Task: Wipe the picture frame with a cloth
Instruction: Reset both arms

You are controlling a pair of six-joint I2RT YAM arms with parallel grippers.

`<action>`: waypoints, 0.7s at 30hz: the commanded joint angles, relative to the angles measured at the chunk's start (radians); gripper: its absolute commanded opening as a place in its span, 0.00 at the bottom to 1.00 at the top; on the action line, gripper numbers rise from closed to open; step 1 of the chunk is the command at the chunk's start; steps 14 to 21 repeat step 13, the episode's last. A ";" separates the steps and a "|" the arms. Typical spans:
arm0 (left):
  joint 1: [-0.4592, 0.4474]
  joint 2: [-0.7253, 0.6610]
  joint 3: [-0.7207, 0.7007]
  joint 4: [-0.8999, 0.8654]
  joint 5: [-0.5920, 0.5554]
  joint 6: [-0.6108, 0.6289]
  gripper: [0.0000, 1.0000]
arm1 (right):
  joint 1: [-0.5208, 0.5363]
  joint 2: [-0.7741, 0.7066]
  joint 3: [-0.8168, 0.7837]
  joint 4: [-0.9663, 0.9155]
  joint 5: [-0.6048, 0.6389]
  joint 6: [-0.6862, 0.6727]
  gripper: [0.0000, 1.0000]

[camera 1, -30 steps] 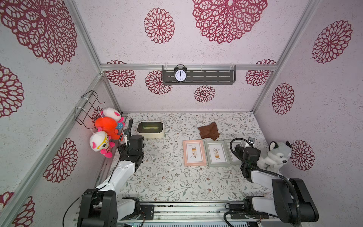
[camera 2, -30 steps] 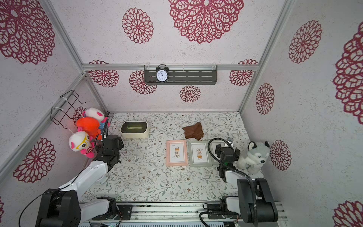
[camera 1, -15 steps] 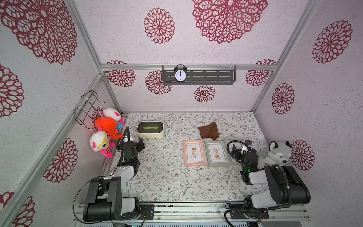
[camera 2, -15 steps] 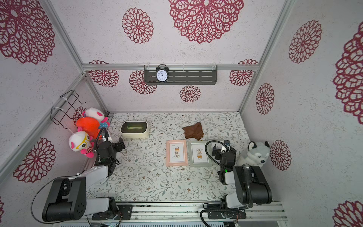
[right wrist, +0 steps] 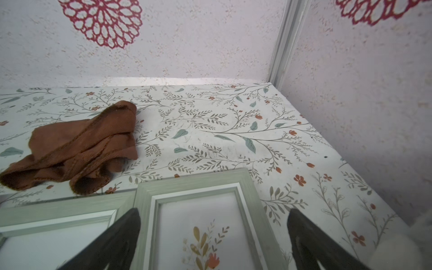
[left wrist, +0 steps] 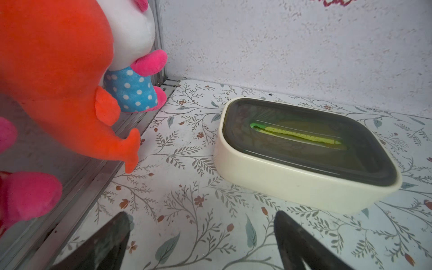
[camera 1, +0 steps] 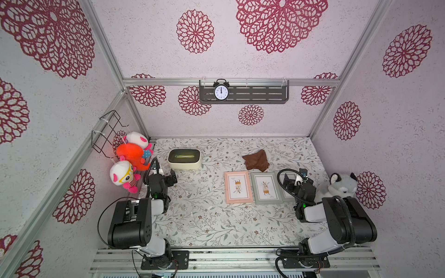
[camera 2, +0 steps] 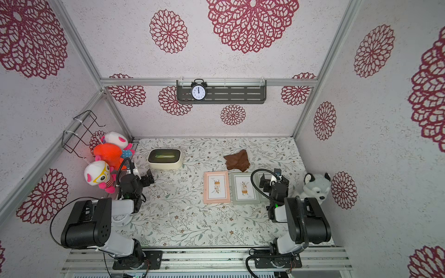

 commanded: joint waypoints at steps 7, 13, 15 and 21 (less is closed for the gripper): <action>0.008 0.007 0.016 0.037 0.015 0.007 0.98 | 0.003 -0.003 0.016 0.001 0.036 0.015 0.99; 0.008 0.007 0.016 0.037 0.015 0.007 0.98 | 0.003 -0.002 0.016 0.002 0.034 0.015 0.99; 0.008 0.007 0.016 0.037 0.015 0.007 0.98 | 0.003 -0.002 0.016 0.002 0.034 0.015 0.99; 0.008 0.007 0.016 0.037 0.015 0.007 0.98 | 0.003 -0.002 0.016 0.002 0.034 0.015 0.99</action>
